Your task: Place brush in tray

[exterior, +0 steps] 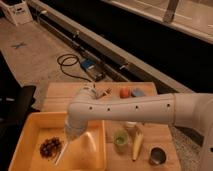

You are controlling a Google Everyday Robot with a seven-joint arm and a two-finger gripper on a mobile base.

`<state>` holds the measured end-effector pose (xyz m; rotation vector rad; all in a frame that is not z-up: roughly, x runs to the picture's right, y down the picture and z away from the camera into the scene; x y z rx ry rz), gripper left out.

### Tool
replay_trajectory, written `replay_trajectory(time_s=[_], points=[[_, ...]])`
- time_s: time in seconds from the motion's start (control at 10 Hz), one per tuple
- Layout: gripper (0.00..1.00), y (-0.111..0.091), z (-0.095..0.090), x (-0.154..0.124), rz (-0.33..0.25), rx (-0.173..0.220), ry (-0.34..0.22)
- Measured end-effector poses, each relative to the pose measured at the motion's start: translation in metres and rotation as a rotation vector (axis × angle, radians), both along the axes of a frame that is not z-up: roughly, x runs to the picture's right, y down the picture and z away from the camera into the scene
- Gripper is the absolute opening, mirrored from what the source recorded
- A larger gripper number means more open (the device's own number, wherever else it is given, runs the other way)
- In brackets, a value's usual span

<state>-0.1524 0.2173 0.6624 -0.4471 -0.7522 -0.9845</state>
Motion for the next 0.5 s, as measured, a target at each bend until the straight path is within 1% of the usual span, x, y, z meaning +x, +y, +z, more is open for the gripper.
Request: replay_trajectory(time_s=[0.1,0.5], points=[[0.79,-0.0001,0.0014,0.0041,0.019,-0.007,0.01],[0.8,-0.0004,0.0013,0.0036,0.019,-0.007,0.009]])
